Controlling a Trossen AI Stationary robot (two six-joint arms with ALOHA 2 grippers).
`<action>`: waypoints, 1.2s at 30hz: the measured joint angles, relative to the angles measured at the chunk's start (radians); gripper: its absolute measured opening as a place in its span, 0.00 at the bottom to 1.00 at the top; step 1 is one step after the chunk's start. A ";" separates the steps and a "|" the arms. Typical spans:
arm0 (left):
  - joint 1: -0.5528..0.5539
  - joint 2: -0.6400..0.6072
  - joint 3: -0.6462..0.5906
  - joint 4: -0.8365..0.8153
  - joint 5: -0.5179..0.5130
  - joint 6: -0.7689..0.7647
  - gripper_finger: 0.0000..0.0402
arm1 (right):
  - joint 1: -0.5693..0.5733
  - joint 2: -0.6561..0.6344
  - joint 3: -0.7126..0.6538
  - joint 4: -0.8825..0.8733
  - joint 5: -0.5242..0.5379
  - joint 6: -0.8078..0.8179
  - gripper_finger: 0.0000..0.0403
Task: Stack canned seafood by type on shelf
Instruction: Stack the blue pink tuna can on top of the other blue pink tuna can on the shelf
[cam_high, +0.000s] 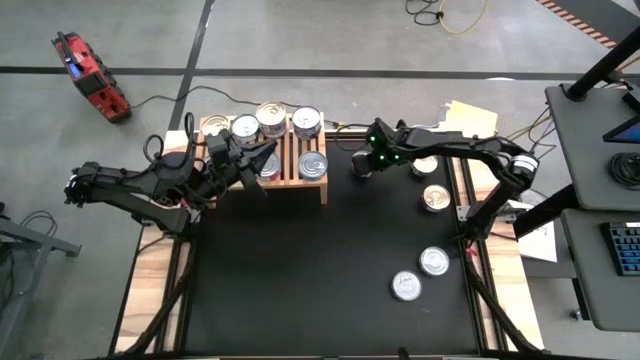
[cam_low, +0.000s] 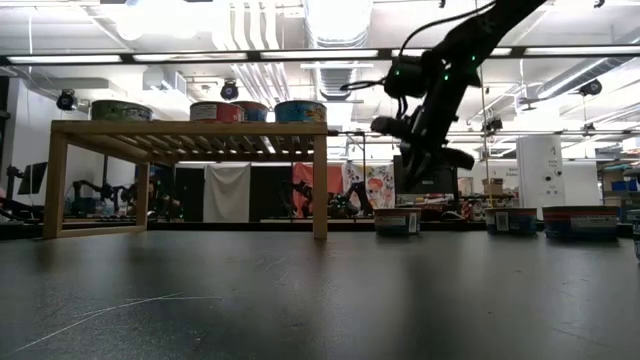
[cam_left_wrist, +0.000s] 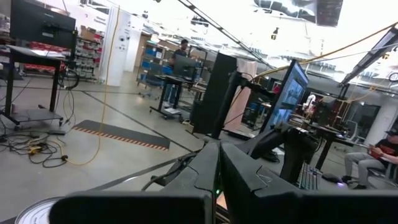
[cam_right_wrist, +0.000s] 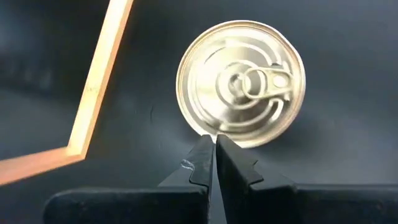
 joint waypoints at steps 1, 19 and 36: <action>0.000 0.000 0.000 0.000 0.000 0.000 0.00 | 0.000 0.005 -0.010 0.029 0.000 0.006 0.03; 0.001 0.000 -0.001 -0.001 -0.002 -0.008 0.00 | 0.006 0.009 -0.154 0.203 0.053 0.092 0.03; 0.001 0.002 -0.002 -0.010 -0.002 -0.008 0.00 | 0.048 -0.002 -0.164 0.177 0.013 0.107 0.03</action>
